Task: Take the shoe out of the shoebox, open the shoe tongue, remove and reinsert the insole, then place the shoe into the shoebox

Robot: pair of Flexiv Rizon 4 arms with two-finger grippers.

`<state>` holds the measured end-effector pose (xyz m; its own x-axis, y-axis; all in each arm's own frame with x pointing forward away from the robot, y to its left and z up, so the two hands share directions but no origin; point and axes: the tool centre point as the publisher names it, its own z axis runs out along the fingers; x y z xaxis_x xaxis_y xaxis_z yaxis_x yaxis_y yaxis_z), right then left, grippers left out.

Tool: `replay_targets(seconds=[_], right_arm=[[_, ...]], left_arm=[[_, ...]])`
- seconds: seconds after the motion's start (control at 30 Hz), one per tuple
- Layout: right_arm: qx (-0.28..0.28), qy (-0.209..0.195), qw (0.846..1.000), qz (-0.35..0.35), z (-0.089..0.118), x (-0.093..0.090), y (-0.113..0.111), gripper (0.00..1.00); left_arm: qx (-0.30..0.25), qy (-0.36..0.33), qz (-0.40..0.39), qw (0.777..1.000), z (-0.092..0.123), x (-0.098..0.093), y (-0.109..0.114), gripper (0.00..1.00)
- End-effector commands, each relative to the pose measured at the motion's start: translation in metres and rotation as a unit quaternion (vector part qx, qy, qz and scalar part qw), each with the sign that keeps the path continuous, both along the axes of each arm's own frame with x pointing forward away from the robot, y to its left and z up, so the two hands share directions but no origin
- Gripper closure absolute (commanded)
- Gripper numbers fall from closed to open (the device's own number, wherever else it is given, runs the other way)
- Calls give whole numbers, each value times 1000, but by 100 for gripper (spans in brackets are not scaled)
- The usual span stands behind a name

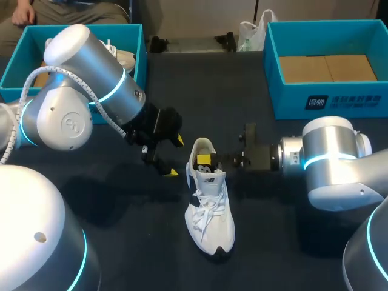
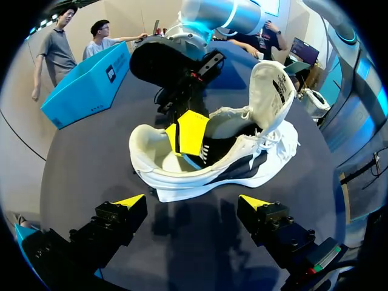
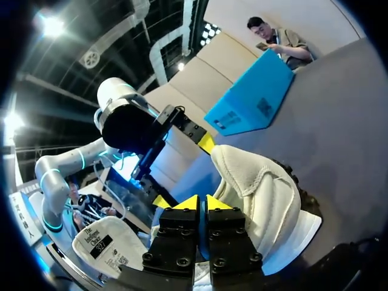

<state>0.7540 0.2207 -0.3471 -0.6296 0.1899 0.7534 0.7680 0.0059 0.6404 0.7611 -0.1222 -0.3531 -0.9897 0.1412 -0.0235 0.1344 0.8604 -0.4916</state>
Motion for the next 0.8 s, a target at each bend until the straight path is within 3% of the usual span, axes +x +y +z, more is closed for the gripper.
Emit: replay_targets(seconds=[0.03, 0.13, 0.27, 0.8], right_arm=[[-19, -8, 1000, 3, 14, -1, -3, 80], [-32, -15, 999, 15, 23, 5, -3, 69], [-47, -19, 998, 38, 31, 10, -5, 61], [-132, 27, 984, 117, 54, 20, -30, 57]], left_arm=[[0, -1, 0, 1000, 0, -1, 0, 0], [0, -1, 0, 1000, 0, -1, 0, 0], [0, -1, 0, 1000, 0, -1, 0, 0], [0, -1, 0, 1000, 0, -1, 0, 0]])
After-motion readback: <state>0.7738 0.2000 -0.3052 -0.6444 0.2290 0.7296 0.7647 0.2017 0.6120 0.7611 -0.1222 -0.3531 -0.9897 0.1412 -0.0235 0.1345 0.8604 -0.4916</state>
